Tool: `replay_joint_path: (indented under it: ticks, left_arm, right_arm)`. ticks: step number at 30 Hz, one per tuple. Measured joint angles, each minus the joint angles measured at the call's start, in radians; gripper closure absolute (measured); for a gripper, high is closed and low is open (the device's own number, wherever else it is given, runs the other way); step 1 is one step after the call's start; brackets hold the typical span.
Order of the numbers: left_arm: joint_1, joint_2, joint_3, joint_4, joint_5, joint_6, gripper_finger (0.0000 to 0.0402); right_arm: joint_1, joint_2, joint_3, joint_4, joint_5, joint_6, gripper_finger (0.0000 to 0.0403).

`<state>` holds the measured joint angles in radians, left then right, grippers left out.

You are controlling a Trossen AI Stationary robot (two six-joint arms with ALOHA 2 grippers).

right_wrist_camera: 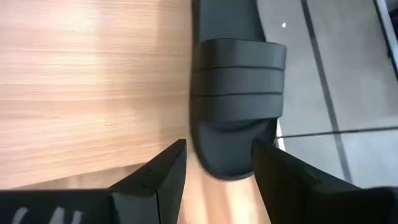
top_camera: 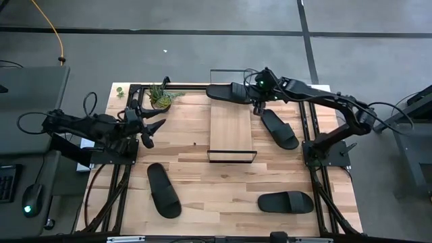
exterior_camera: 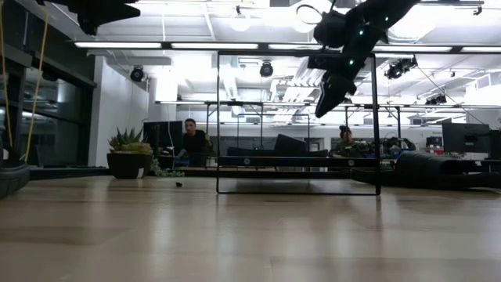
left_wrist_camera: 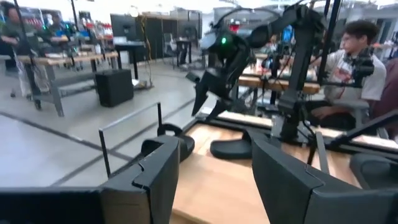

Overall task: Pick and place slides into the shelf
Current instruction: Put the top right black slide on the shelf

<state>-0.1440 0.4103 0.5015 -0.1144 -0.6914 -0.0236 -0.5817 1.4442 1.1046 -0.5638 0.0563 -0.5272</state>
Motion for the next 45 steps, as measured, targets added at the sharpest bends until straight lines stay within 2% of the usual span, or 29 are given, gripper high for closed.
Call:
replay_joint_path:
  ticks: [9, 18, 22, 27, 36, 45]
  left_arm:
    - [0.0, 0.0, 0.03, -0.054, 0.097, -0.01, 0.0218]
    - [0.0, 0.0, 0.049, -0.081, 0.11, -0.011, 0.0218]
    - [0.0, 0.0, 0.085, -0.154, 0.18, -0.048, 0.0218]
    - [0.0, 0.0, 0.088, -0.196, 0.254, -0.072, 0.0218]
    - [0.0, 0.025, 0.089, -0.204, 0.258, -0.088, 0.0218]
    - [0.0, 0.028, 0.089, -0.204, 0.257, -0.089, 0.0218]
  right_arm:
    - [0.05, -0.059, 0.0, -0.141, 0.0, 0.171, 0.0229]
    - [0.114, -0.059, 0.0, -0.275, 0.0, 0.287, 0.0229]
    - [0.153, -0.059, 0.0, -0.311, 0.004, 0.332, 0.0229]
    - [0.225, -0.058, 0.0, -0.363, 0.061, 0.414, 0.0229]
    - [0.387, -0.058, -0.051, -0.437, 0.238, 0.529, 0.0229]
    - [0.521, -0.058, -0.061, -0.586, 0.41, 0.746, 0.0229]
